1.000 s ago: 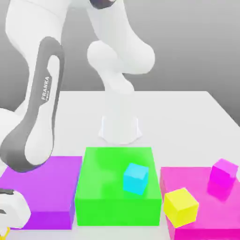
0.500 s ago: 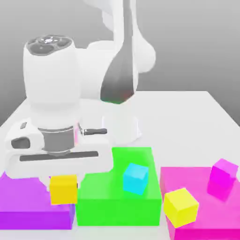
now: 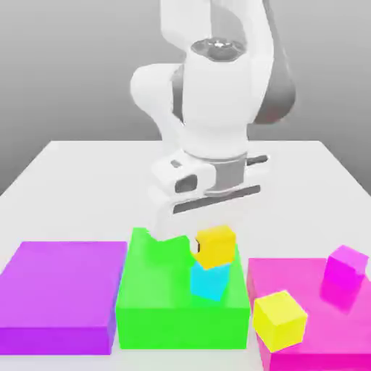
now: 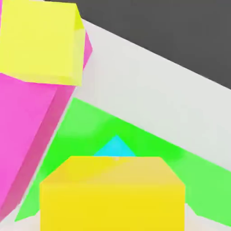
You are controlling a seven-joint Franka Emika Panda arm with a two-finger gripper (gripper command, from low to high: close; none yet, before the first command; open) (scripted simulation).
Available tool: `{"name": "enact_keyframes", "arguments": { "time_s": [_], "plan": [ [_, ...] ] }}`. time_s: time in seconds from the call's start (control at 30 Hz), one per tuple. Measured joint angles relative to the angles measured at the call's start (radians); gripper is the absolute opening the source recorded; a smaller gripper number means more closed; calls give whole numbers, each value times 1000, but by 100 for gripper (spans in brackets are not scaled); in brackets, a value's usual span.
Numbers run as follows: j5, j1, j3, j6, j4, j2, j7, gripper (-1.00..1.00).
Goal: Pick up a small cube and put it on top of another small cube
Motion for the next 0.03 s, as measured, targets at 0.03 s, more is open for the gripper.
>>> {"name": "enact_keyframes", "arguments": {
  "time_s": [0.03],
  "plan": [
    [0,0,0,0,0,0,0,100]
  ]
}}
